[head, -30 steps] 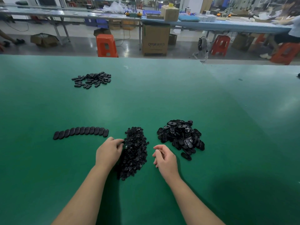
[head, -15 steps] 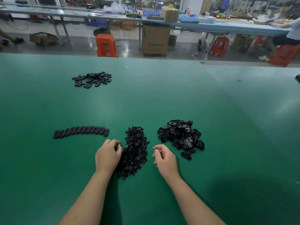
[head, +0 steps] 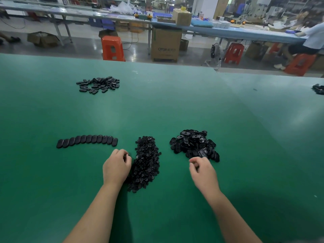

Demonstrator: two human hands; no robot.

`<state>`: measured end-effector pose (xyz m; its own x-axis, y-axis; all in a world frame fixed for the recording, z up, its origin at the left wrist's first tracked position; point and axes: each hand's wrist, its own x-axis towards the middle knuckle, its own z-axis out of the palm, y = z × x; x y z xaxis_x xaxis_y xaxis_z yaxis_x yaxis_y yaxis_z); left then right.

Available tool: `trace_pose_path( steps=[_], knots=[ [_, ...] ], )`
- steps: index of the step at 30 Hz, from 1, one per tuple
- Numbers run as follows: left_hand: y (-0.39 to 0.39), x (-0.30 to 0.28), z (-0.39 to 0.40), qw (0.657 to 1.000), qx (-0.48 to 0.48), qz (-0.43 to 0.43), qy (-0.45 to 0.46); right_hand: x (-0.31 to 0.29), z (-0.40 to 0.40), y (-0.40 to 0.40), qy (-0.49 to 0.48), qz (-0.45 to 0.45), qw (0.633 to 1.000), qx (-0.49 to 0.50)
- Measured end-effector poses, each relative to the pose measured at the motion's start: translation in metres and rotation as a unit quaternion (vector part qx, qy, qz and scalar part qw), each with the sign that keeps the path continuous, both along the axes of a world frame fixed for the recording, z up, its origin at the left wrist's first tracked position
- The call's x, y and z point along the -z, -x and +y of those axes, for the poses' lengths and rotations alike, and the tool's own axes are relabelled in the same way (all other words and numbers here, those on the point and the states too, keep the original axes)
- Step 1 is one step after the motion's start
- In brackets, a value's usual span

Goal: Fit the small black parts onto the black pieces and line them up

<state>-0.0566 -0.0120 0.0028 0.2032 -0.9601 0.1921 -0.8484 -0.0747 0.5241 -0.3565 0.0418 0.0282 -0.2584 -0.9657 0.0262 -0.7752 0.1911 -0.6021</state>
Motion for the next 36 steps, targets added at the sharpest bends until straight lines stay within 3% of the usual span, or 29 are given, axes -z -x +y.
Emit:
trace_pose_path(
  steps=[6, 20, 28, 33, 36],
  knots=[
    [0.000, 0.000, 0.001, 1.000, -0.001, 0.009, -0.001, 0.005, 0.013, 0.034, -0.070, 0.090, 0.992, 0.051],
    [-0.001, 0.000, 0.001, 1.000, 0.002, -0.007, -0.002, 0.003, 0.003, -0.008, -0.077, 0.096, 0.989, -0.084],
    [0.000, -0.003, 0.004, 0.999, -0.008, 0.016, 0.029, 0.001, -0.014, -0.015, -0.037, -0.008, 0.995, -0.090],
    [-0.001, -0.002, 0.005, 0.998, -0.009, 0.039, 0.042, -0.004, -0.012, -0.031, 0.003, -0.182, 0.980, -0.076],
    [-0.001, -0.001, 0.004, 0.998, -0.006, 0.040, 0.046, -0.006, -0.011, -0.046, 0.004, -0.312, 0.948, -0.055]
  ],
)
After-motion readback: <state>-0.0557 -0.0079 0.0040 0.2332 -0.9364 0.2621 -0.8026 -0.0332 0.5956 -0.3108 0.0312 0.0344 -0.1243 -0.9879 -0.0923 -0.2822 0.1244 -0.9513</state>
